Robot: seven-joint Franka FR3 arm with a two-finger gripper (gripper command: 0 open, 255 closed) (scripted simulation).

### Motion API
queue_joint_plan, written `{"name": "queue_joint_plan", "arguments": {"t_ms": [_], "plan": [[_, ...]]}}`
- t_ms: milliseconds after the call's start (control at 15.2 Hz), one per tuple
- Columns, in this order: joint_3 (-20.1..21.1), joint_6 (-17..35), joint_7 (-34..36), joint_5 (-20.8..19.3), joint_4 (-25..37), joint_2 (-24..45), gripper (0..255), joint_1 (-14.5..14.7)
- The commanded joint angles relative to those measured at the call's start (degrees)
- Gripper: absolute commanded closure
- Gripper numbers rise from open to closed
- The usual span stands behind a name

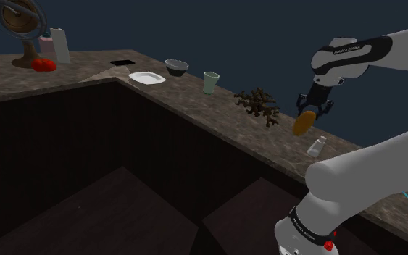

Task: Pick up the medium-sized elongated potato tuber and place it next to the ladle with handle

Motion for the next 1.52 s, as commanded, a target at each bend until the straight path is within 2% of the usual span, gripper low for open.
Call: {"name": "queue_joint_plan", "arguments": {"t_ms": [0, 396, 858, 1452], "plan": [[-1.7, -0.1, -2.4, -1.3, -1.1, -1.7, 255, -1.4], [-7.1, -0.4, -9.8, -5.1, -2.9, -5.3, 255, -5.6], [-14.4, -0.2, -19.2, -9.0, -2.0, -6.6, 255, -9.8], [-25.8, 1.1, -32.8, -11.0, 3.8, -3.2, 255, -12.5]]}}
